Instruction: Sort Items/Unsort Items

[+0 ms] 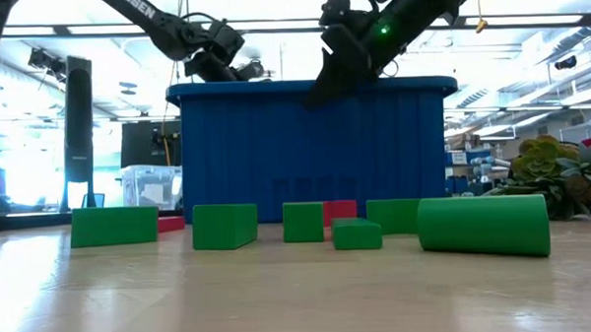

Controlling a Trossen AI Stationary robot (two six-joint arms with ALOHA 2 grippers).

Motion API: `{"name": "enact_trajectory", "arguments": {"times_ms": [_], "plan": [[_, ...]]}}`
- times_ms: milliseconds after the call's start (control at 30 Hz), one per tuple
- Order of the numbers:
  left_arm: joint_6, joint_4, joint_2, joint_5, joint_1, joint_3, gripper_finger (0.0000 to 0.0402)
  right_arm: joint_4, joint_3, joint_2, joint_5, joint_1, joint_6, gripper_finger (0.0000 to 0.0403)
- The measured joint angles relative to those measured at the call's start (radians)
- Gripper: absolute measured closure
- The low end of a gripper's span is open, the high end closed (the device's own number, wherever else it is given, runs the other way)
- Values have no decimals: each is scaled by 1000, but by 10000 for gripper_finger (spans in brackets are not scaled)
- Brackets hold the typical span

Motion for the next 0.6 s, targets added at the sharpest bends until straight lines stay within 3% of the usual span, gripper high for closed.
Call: {"name": "enact_trajectory", "arguments": {"times_ms": [300,433,600], "plan": [[71,-107,-208,16,-26,0,197,-8,-2,-22,-2,3,-4,98],[113,-187,-335,-16,-80,3,189,3,-2,-61,5,5,-4,98],[136,-418,-475,-29,-202,-22,189,13,-2,-117,16,30,37,98]]}}
